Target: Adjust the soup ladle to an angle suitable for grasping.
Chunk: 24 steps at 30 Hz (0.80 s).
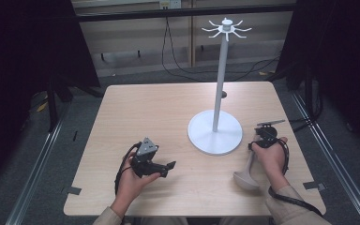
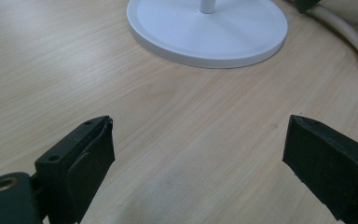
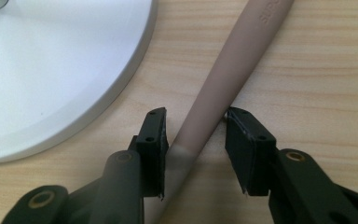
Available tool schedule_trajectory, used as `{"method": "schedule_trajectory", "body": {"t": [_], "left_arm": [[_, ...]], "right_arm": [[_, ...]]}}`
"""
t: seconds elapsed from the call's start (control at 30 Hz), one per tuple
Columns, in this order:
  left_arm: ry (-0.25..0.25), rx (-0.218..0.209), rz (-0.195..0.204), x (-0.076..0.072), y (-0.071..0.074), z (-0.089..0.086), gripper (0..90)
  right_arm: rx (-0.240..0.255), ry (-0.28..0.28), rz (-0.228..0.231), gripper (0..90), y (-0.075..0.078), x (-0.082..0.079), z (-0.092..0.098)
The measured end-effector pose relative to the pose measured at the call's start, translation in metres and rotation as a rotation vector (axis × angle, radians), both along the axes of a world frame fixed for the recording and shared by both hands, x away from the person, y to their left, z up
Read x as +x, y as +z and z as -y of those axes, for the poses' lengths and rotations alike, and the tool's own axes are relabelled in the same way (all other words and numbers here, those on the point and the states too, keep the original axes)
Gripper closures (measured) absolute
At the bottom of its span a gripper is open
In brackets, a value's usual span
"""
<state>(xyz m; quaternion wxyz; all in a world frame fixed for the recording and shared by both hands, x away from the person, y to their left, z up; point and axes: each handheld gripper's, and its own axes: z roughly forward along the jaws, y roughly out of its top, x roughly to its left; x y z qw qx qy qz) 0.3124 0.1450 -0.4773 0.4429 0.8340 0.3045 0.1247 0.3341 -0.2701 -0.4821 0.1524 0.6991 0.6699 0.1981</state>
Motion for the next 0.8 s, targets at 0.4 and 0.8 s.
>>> {"method": "schedule_trajectory", "body": {"t": [0.4,0.8], "left_arm": [[-0.001,0.007,-0.002,0.000,0.000,-0.001,8.8],[-0.012,-0.005,-0.008,0.000,-0.001,0.001,8.8]], "right_arm": [[0.058,-0.040,0.004,65.5,0.000,0.003,0.011],[0.023,-0.046,0.030,67.3,-0.002,0.008,0.006]]}}
